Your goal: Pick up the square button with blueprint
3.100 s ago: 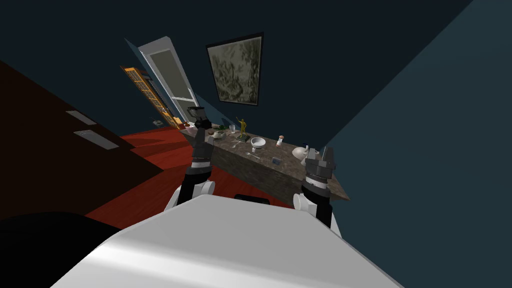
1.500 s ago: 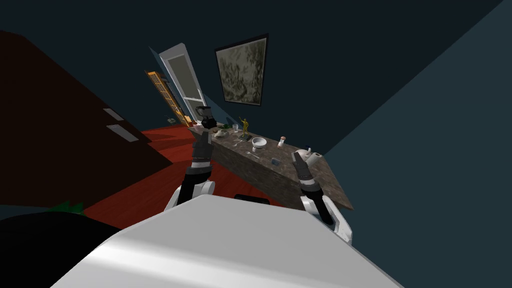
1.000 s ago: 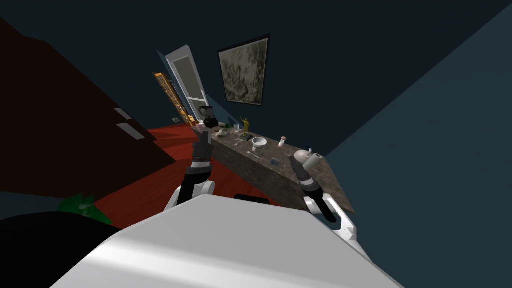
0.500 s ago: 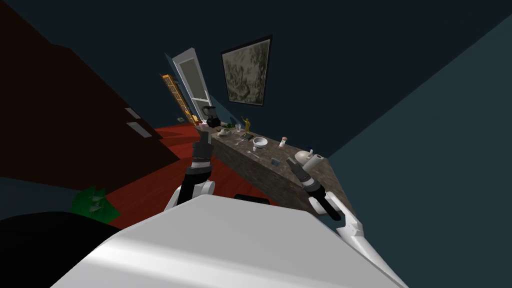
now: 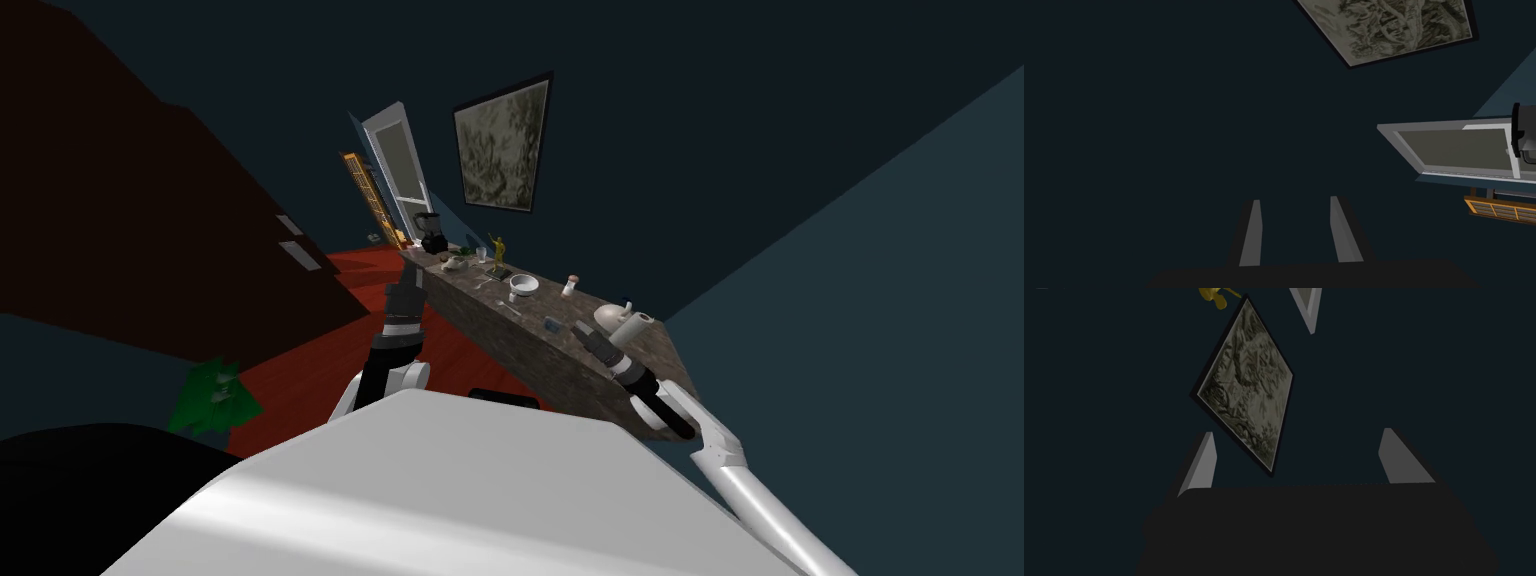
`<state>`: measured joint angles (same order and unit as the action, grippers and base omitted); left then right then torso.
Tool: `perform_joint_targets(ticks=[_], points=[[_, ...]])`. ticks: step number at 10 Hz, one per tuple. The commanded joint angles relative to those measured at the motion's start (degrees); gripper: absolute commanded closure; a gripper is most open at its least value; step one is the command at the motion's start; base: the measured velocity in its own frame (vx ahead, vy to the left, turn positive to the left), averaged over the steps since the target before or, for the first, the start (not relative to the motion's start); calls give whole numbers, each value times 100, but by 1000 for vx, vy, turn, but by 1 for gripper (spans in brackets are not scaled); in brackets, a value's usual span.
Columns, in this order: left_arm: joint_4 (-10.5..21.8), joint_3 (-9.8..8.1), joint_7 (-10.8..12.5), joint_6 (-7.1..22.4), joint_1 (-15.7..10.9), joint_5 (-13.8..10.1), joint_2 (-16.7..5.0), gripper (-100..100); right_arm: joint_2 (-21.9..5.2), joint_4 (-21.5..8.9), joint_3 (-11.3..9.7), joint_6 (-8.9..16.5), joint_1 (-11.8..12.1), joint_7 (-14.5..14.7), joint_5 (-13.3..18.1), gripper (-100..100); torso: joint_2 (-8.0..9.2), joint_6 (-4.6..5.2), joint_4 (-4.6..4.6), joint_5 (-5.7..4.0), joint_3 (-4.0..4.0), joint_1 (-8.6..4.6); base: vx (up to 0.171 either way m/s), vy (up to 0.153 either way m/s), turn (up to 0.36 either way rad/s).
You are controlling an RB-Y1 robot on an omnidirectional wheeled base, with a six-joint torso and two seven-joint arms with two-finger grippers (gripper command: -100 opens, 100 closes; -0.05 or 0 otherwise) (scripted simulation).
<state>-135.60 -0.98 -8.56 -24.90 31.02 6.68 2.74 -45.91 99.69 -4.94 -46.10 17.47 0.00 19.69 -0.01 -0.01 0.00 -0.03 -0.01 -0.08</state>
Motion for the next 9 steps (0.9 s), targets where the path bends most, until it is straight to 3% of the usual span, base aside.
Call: perform_joint_targets(ticks=[1,4,9], points=[[0,0,0,0,0,0,0,0,-214,-64,-6,-35,7,-13,51,-100,0,0,0,0,0,0,-10,-14,55],[0,0,0,0,1,0,0,0,-721,-410,-125,-124,-42,-40,278,-100,2,3,1,2,1,7,-12,-2,102],[0,0,0,0,0,0,0,0,-1396,-731,-253,-178,-47,-71,479,-100,0,1,0,3,0,14,-8,9,106]])
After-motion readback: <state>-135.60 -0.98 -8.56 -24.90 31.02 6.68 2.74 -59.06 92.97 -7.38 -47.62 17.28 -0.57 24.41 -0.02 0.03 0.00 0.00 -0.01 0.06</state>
